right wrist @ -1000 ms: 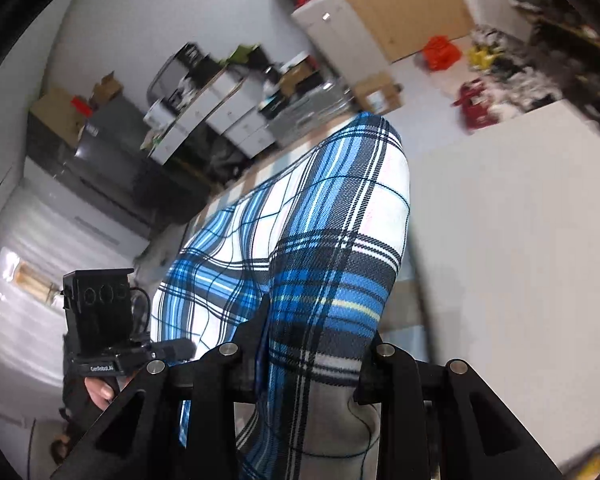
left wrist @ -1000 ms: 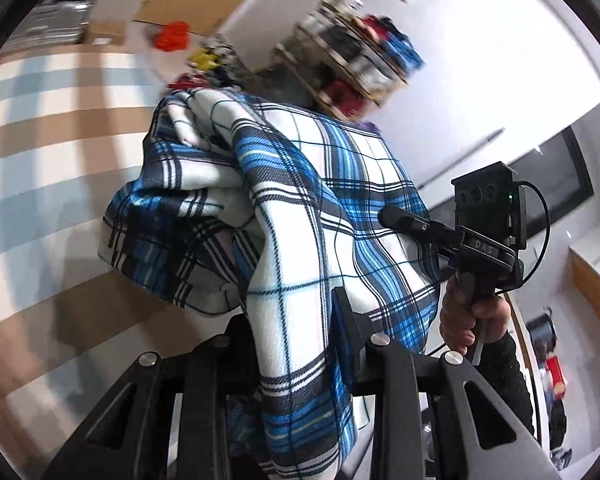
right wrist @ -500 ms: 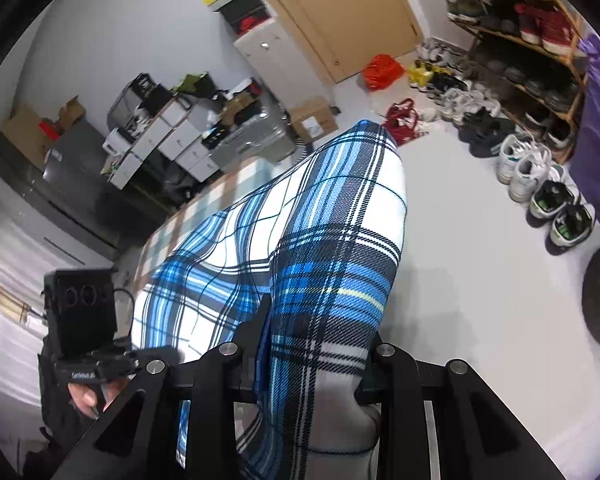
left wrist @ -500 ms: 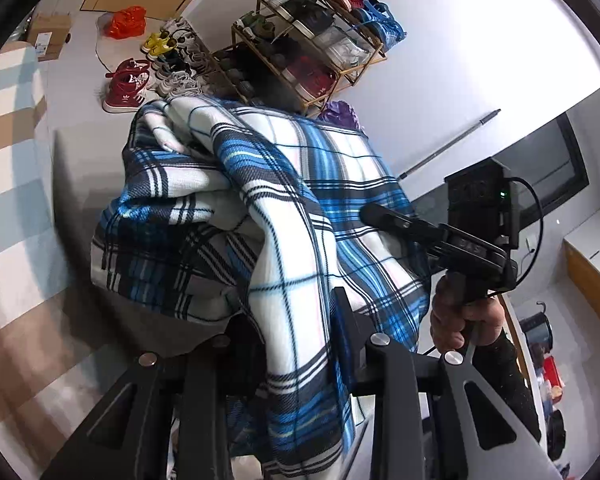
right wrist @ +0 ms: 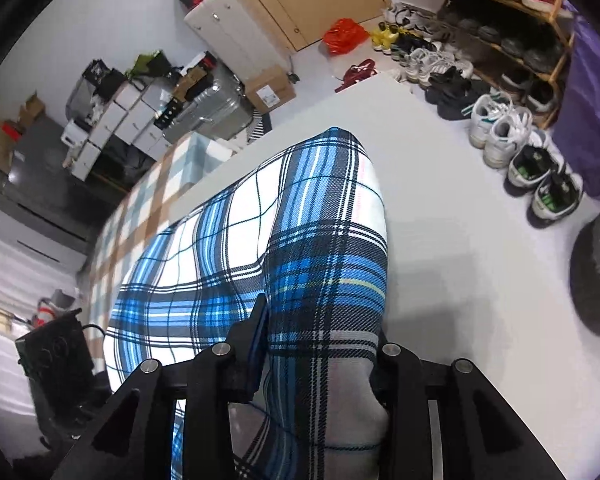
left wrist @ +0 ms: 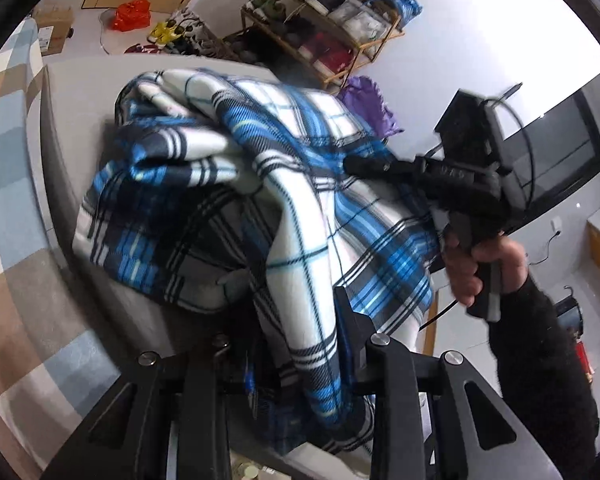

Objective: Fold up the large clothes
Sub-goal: 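Carry the held shirt bundle with both grippers over to the grey ottoman, then lower the shirt bundle onto the ottoman and open both grippers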

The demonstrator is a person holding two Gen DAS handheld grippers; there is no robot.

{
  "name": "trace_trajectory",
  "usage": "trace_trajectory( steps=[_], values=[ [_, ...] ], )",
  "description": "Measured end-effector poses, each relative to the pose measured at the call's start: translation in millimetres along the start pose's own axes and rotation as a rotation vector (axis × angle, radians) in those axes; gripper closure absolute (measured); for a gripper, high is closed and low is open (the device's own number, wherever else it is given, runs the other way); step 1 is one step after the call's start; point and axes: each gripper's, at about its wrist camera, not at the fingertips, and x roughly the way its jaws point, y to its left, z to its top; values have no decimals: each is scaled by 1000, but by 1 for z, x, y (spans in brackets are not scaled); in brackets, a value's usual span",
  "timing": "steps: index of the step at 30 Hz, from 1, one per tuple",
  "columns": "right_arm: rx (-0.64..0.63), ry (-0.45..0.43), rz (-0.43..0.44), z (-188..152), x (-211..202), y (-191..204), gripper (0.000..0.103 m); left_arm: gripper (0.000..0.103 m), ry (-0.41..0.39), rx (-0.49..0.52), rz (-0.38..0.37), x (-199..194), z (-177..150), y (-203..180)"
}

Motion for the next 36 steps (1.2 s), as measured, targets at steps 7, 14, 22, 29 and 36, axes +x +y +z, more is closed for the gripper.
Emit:
trace_trajectory(
  steps=[7,14,22,29,36],
  values=[
    [-43,-43,-177,10,1,23,66,78,28,-51,32,6,-14,-9],
    [-19,20,-262,16,2,23,57,78,27,-41,58,-19,-21,-11],
    [117,-131,-286,-21,-81,0,27,78,16,99,145,-79,-43,-34],
    [-18,-230,-164,-65,-97,67,13,76,-32,228,135,-100,16,-95],
    [-212,-47,-326,-99,-21,107,13,76,168,131,218,-40,34,-58]
  ],
)
